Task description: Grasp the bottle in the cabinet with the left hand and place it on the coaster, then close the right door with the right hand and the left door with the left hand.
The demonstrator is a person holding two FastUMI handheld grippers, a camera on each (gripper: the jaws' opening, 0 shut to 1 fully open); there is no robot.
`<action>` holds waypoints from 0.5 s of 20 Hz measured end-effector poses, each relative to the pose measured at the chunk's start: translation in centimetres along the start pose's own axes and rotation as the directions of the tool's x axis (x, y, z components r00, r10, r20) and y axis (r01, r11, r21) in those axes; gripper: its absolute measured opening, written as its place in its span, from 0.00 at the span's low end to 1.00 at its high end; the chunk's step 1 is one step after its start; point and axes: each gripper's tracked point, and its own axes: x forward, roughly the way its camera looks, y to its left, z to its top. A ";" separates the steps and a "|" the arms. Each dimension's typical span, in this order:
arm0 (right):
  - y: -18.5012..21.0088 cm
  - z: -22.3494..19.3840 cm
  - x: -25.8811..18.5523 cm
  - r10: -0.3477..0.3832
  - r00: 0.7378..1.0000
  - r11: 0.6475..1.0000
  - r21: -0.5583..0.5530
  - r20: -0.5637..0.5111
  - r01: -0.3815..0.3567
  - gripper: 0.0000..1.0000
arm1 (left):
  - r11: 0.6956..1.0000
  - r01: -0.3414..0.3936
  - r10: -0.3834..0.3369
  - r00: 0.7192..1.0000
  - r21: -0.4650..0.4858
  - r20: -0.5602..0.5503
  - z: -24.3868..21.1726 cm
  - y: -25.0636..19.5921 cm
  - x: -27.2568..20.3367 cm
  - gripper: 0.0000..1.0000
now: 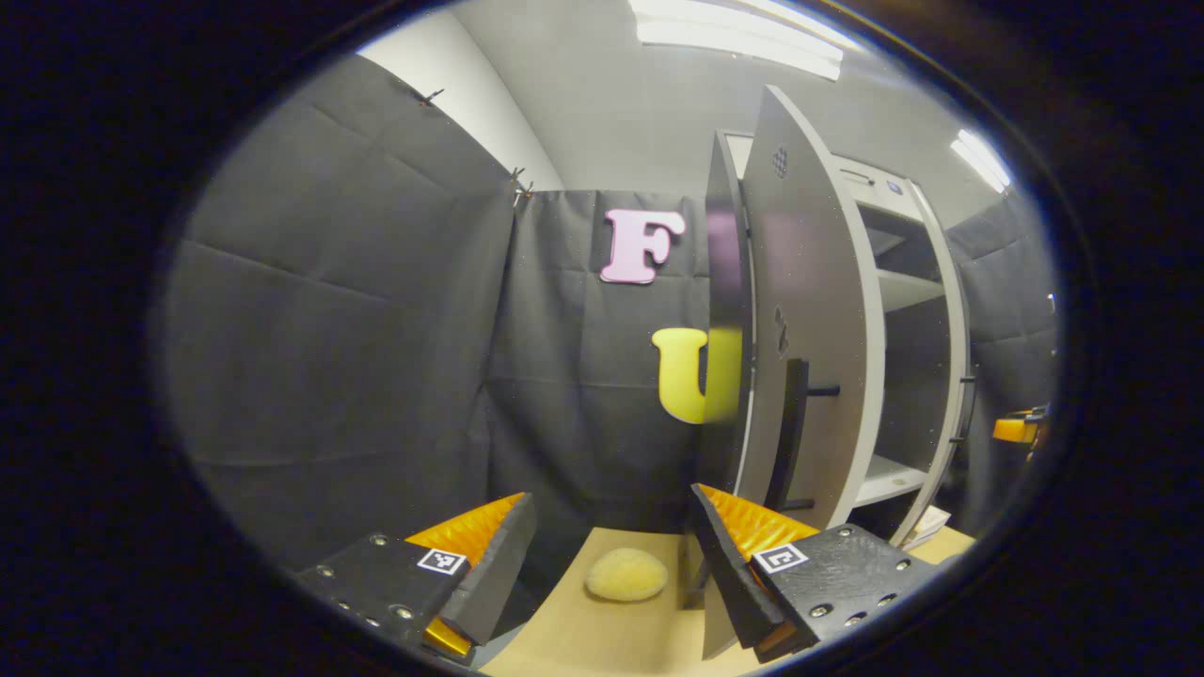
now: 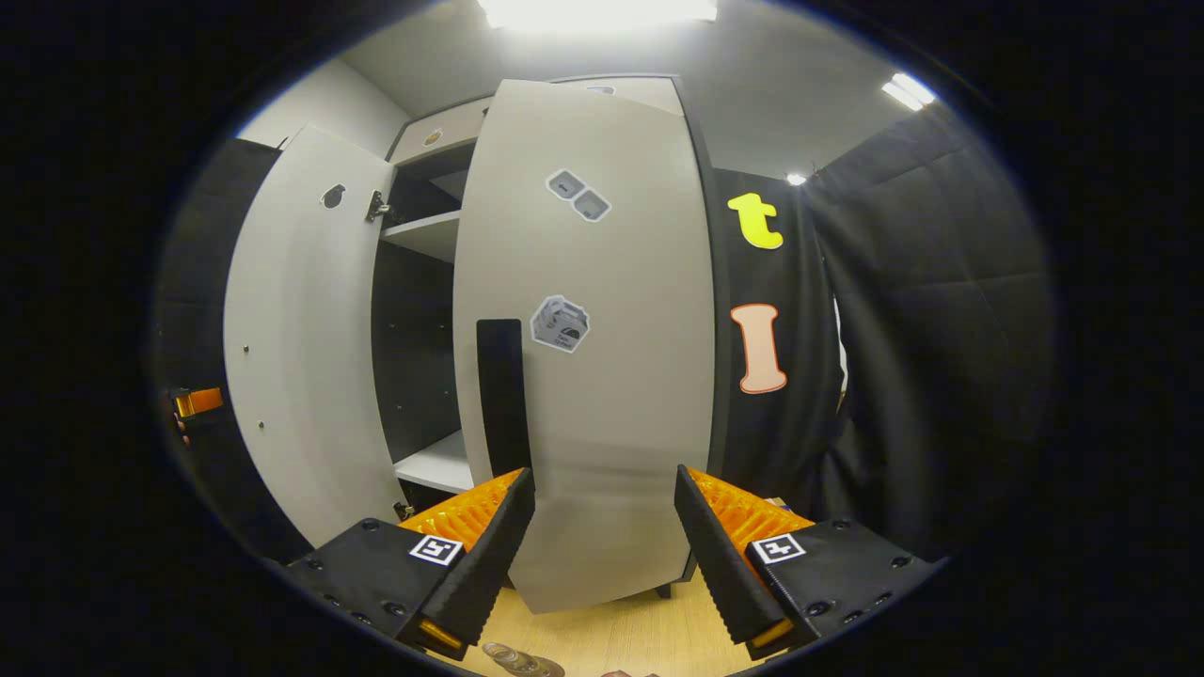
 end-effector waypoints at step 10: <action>-5.6 -1.8 -3.3 -0.183 0.983 0.981 0.055 -0.029 0.184 0.92 | 0.986 0.157 -0.159 0.987 -0.057 -0.035 0.8 -3.1 6.5 0.94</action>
